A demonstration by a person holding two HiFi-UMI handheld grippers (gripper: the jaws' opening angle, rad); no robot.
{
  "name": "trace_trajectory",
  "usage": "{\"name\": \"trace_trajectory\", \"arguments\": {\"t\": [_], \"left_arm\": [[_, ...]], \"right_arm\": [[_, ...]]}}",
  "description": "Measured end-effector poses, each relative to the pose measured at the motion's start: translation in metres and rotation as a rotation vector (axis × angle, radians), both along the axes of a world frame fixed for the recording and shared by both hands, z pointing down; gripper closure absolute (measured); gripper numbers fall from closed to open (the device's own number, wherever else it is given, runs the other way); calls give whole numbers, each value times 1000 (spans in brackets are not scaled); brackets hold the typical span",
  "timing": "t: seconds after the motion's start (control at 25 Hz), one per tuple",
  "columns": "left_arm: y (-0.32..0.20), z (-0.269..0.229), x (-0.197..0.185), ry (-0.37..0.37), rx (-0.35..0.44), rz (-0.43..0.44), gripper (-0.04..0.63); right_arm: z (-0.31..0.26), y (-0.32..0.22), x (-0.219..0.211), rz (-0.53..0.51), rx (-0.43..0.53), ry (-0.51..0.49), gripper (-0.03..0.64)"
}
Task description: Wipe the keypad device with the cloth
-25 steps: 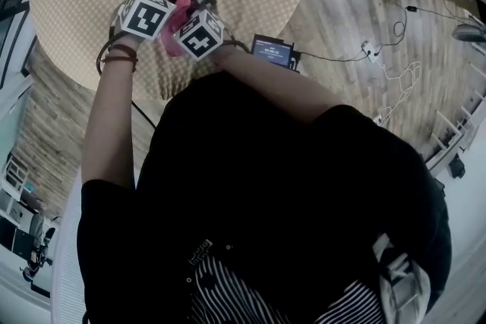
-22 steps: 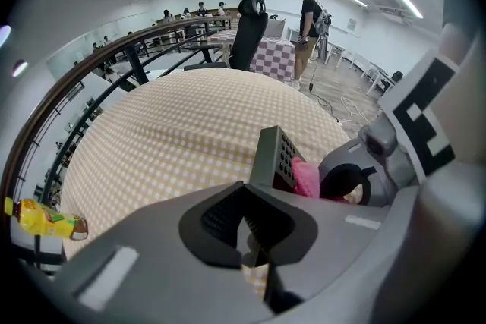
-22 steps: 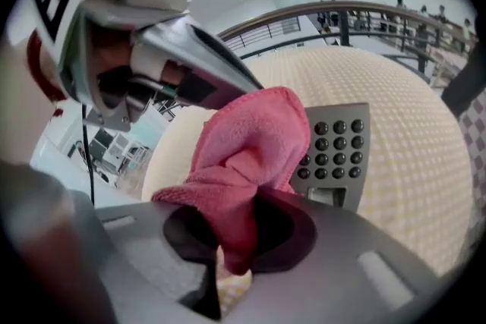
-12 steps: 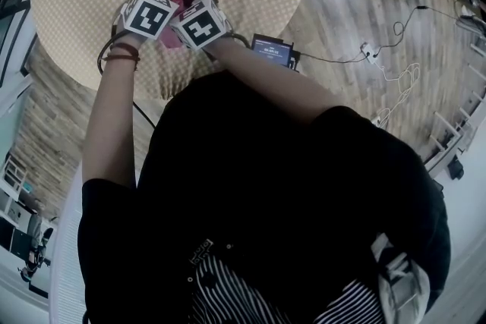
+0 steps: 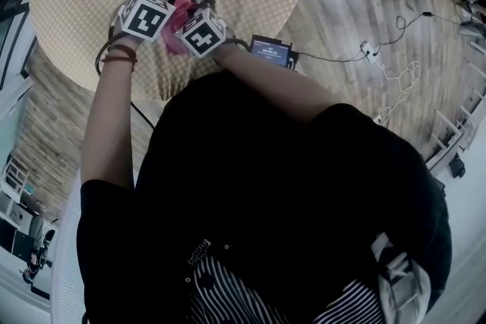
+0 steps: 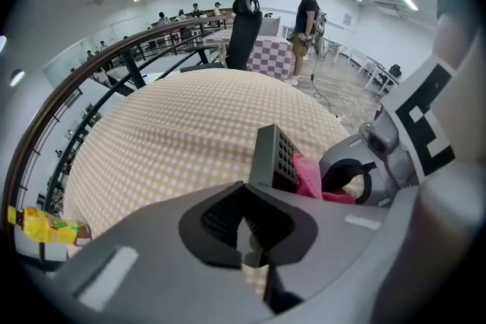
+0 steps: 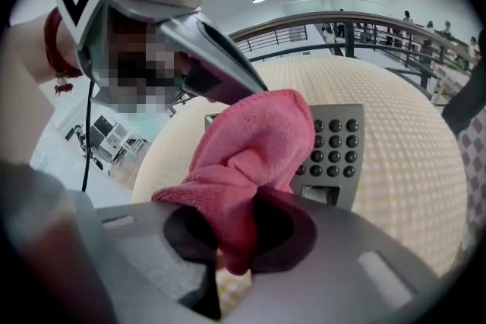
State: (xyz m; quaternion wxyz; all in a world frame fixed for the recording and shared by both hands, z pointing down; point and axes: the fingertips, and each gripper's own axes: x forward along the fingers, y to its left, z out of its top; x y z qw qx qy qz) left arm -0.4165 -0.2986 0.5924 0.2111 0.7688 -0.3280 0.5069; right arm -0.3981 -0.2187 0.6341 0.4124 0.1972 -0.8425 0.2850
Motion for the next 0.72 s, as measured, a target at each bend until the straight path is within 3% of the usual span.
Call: {"name": "trace_trajectory", "arguments": {"t": [0.2,0.4,0.72], "left_arm": [[0,0,-1,-39,21,36,597],[4,0,3,-44,33,46,597],[2,2,1,-41,34,45,597]], "right_arm": [[-10,-9,-4,31,-3,-1,552],[-37,-30,-8,52,111,-81,552],[-28,-27,-6,63,88,-92,552]]}}
